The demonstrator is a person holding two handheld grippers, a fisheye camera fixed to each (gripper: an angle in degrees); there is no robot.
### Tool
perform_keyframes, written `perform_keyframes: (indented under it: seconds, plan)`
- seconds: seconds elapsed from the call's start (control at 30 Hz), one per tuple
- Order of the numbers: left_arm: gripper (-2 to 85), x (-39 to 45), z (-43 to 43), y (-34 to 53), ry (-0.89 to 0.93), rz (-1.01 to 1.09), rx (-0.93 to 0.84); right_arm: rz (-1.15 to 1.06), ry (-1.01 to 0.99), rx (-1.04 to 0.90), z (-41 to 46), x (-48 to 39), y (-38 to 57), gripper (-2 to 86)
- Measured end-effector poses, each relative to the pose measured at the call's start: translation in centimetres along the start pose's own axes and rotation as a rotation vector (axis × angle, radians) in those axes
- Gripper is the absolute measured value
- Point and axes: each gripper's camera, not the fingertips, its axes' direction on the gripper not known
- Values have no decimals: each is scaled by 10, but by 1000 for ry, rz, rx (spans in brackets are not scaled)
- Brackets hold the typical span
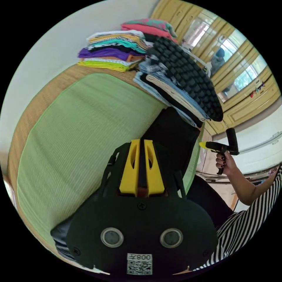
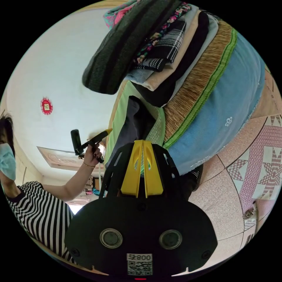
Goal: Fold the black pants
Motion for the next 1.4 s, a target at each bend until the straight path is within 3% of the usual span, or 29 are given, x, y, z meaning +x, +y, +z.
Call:
perform_keyframes:
  seconds: [0.13,0.3,0.37,0.47,0.6,0.73,0.93,1.17,1.4]
  plan:
    - [17,-49,-50,75,-94,-235,6,-84,-28,-74,35,-18,9,0]
    - [5,-95,-78,188,-207,-563,-134,-361,-115,-384,173,-92,17,0]
    - [3,-99,-76,216,-173,-609,-187,-462,-129,-500,228,-119,30,0]
    - [2,-98,-91,250,-108,-665,-111,-608,-134,-684,317,-156,66,0]
    - [2,-88,-123,282,1,-593,-38,-789,5,-851,411,-179,121,0]
    - [4,-78,-120,315,2,-505,-220,-843,132,-944,467,-161,151,1]
    - [24,-73,-157,356,41,-499,-94,-746,84,-948,506,-132,155,1]
    - [29,-65,-170,372,-72,-329,-193,-777,126,-961,558,-121,167,1]
    - [6,-56,-223,410,-83,-297,-122,-759,113,-935,590,-114,164,1]
